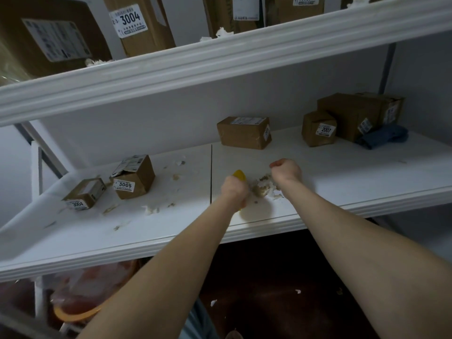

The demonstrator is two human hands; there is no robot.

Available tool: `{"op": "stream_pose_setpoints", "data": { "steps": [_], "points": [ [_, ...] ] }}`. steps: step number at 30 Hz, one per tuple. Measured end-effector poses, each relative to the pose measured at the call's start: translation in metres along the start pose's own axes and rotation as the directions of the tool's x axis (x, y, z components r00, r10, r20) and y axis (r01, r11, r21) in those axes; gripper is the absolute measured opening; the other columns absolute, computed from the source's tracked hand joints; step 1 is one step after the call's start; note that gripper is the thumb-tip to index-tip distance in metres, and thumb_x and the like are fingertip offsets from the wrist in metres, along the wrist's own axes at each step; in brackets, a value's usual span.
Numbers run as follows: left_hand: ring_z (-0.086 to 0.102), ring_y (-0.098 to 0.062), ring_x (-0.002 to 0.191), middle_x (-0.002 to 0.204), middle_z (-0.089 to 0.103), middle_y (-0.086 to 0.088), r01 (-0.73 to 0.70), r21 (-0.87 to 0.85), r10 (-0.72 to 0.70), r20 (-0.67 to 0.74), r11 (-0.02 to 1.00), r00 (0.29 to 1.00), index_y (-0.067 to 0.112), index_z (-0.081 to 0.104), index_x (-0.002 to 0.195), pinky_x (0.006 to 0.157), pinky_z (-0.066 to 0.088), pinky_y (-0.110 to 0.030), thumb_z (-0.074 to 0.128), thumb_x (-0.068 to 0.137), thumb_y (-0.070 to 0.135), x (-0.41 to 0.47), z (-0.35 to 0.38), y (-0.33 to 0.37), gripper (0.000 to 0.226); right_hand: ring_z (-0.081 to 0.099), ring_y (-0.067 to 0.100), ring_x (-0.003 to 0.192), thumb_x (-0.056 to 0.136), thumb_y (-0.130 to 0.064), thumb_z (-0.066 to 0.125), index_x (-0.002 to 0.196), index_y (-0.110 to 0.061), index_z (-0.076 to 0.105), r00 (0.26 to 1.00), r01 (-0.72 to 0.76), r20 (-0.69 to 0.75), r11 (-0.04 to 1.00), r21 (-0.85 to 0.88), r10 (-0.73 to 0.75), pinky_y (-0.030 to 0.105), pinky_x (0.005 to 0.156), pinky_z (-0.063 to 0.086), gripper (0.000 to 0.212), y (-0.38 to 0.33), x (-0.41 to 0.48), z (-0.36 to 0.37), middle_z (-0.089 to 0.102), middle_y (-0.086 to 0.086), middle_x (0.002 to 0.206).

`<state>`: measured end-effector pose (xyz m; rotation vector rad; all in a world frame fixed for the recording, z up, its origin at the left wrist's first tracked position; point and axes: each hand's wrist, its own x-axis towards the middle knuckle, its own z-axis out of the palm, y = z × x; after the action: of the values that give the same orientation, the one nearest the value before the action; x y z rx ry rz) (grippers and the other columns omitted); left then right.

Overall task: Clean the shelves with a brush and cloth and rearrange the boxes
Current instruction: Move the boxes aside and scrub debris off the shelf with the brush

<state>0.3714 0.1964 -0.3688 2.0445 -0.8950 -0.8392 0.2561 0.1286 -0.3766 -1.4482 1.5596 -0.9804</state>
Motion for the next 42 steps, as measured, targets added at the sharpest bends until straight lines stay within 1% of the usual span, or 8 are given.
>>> {"op": "stream_pose_setpoints", "data": {
  "steps": [4,7,12,20,27,31,35,42],
  "points": [
    [0.050,-0.027,0.054,0.070,0.049,-0.011,-0.015,-0.116,0.023,0.064,0.993,0.998,0.009,0.050,0.092,0.046,0.039,-0.026,0.044,0.096,0.019,0.006,0.007,0.011,0.012,0.059,0.030,0.108,0.091,-0.015,0.048,0.107,-0.016,0.070,1.000,0.003,-0.022,1.000,-0.002,-0.003,0.035,0.094,0.050,0.027,0.002,0.004,-0.003,0.065,0.009,0.118],
    [0.044,-0.023,0.049,0.066,0.048,-0.013,-0.045,-0.119,0.045,-0.005,0.992,0.999,0.007,0.048,0.078,0.053,0.042,-0.031,0.048,0.096,0.023,0.024,-0.010,0.011,0.024,0.059,0.028,0.107,0.092,-0.012,0.047,0.106,-0.018,0.069,0.999,-0.006,-0.035,1.000,-0.009,0.005,0.033,0.092,0.050,0.027,0.004,0.010,-0.010,0.065,0.007,0.119],
    [0.036,-0.020,0.045,0.060,0.040,-0.010,-0.025,-0.027,0.023,-0.050,0.999,0.998,0.009,0.038,0.067,0.044,0.028,-0.024,0.044,0.097,0.021,0.040,-0.027,0.007,0.032,0.061,0.028,0.104,0.092,-0.012,0.045,0.104,-0.020,0.069,0.999,-0.017,-0.046,0.999,-0.043,0.015,0.036,0.092,0.052,0.028,0.010,0.019,-0.013,0.065,0.006,0.119],
    [0.026,-0.011,0.032,0.056,0.030,-0.005,-0.043,0.017,0.039,0.195,0.999,0.980,0.014,0.034,0.064,0.037,0.022,-0.012,0.043,0.096,0.013,0.037,-0.014,0.027,0.034,0.060,0.030,0.109,0.094,-0.019,0.048,0.108,-0.018,0.070,0.999,-0.009,-0.035,0.997,-0.076,0.006,0.033,0.091,0.050,0.027,0.013,0.027,-0.005,0.065,0.008,0.121],
    [0.040,-0.020,0.041,0.058,0.044,-0.010,-0.157,0.178,0.155,0.027,0.971,0.988,0.019,0.045,0.067,0.056,0.037,-0.026,0.042,0.099,0.025,0.057,-0.022,0.030,0.033,0.058,0.031,0.112,0.095,-0.019,0.049,0.114,-0.015,0.068,1.000,-0.005,-0.030,0.996,-0.092,0.002,0.027,0.086,0.045,0.027,0.013,0.037,-0.010,0.063,0.010,0.123],
    [0.029,-0.015,0.038,0.053,0.034,-0.007,-0.174,0.163,0.146,0.172,0.971,0.974,0.017,0.051,0.084,0.037,0.024,-0.013,0.043,0.099,0.023,0.053,-0.008,0.034,0.018,0.057,0.031,0.116,0.096,-0.021,0.050,0.115,-0.010,0.068,1.000,-0.008,-0.028,0.988,-0.156,0.004,0.029,0.090,0.046,0.028,0.015,0.043,-0.009,0.063,0.012,0.125],
    [0.022,-0.011,0.038,0.057,0.030,-0.003,-0.221,0.148,0.162,0.332,0.964,0.929,0.021,0.050,0.090,0.039,0.018,-0.013,0.041,0.099,0.021,0.049,-0.009,0.042,0.012,0.058,0.031,0.114,0.096,-0.024,0.050,0.115,-0.010,0.067,0.999,-0.018,-0.032,0.987,-0.157,0.013,0.027,0.085,0.044,0.029,0.015,0.044,-0.006,0.063,0.013,0.125],
    [0.033,-0.014,0.045,0.053,0.038,0.000,-0.408,0.279,0.391,0.118,0.869,0.913,0.018,0.045,0.061,0.042,0.025,-0.020,0.040,0.099,0.021,0.077,-0.001,0.049,0.038,0.057,0.032,0.116,0.095,-0.022,0.050,0.115,-0.012,0.068,0.997,-0.035,-0.066,0.989,-0.141,0.026,0.031,0.092,0.046,0.029,0.017,0.053,-0.015,0.063,0.012,0.125]
  ]
}}
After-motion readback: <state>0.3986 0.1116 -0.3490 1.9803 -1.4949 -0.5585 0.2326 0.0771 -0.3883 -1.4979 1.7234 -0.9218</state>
